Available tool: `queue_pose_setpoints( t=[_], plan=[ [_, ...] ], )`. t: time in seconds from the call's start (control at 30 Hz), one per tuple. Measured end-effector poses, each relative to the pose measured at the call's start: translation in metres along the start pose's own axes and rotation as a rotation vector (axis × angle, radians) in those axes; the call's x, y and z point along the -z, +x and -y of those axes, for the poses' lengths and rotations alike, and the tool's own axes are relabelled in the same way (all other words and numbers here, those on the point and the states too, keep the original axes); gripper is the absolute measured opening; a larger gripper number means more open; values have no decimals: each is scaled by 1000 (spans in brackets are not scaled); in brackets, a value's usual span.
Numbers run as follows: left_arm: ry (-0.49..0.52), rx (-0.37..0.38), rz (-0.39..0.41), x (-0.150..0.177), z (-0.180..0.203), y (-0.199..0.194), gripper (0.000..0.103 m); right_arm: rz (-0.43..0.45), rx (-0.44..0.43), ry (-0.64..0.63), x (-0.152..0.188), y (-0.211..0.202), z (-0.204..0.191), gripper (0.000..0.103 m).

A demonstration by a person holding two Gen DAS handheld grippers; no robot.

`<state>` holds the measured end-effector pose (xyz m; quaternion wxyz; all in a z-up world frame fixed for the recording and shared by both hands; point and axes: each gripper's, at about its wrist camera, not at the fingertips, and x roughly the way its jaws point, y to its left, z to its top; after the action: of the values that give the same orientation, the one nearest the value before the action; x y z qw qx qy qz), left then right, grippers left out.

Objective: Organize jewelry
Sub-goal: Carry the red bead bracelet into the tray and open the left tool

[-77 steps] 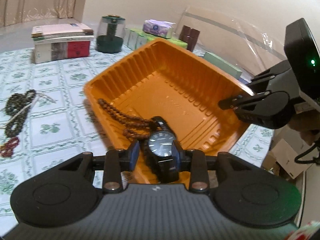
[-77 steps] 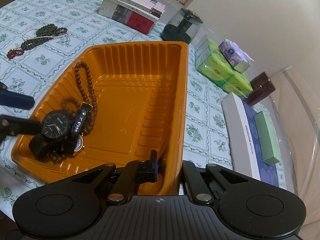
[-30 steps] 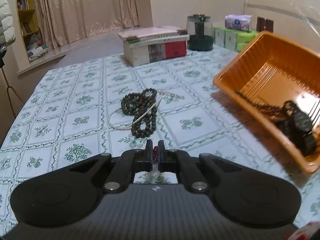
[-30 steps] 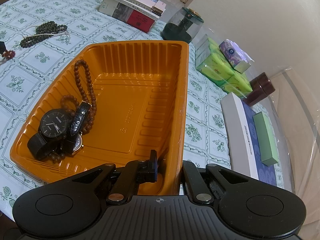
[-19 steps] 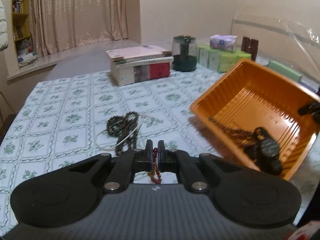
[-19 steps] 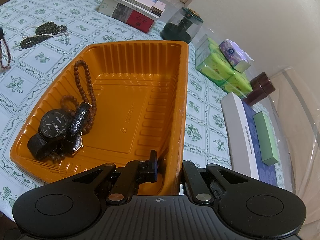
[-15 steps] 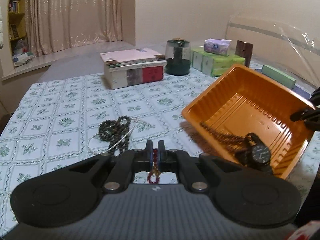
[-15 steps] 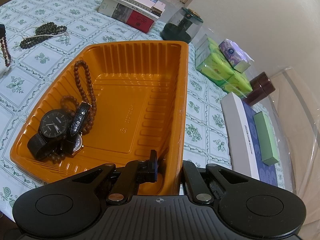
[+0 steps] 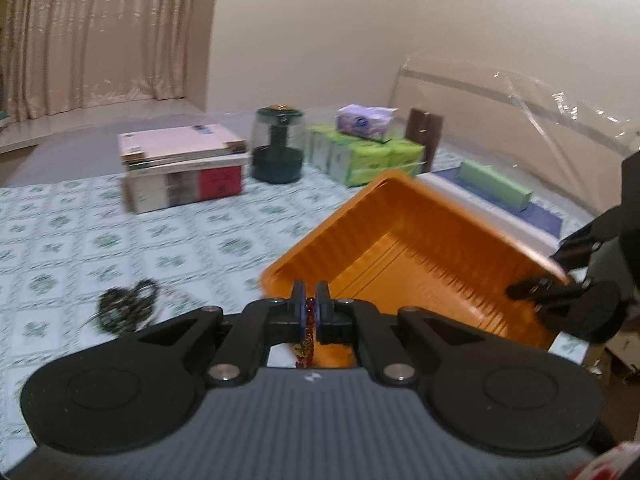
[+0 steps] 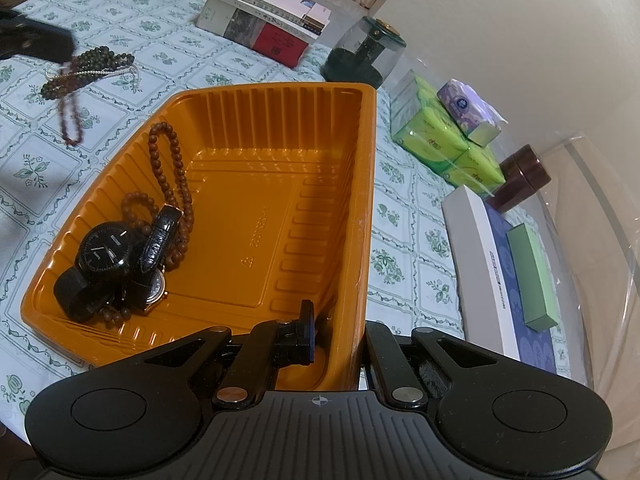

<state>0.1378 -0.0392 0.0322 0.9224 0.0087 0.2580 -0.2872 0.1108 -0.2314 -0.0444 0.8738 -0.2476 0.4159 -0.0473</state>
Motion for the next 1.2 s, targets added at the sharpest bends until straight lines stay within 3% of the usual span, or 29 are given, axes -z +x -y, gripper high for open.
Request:
queue_pose_setpoints(
  t=[0.4, 0.67, 0.77, 0.97, 1.2],
  plan=[
    [-36, 109, -42, -11, 21, 45, 3, 2, -8, 9, -1, -1, 0, 6],
    [-50, 141, -93, -6, 24, 69, 4, 2, -9, 11, -1, 0, 0, 6],
    [-56, 142, -90, -5, 22, 69, 18, 1, -9, 11, -1, 0, 0, 6],
    [-60, 44, -60, 1, 2, 49, 19, 2, -9, 11, 0, -1, 0, 6],
    [-78, -179, -59, 34, -40, 17, 25, 3, -7, 12, -1, 0, 0, 6]
  ],
)
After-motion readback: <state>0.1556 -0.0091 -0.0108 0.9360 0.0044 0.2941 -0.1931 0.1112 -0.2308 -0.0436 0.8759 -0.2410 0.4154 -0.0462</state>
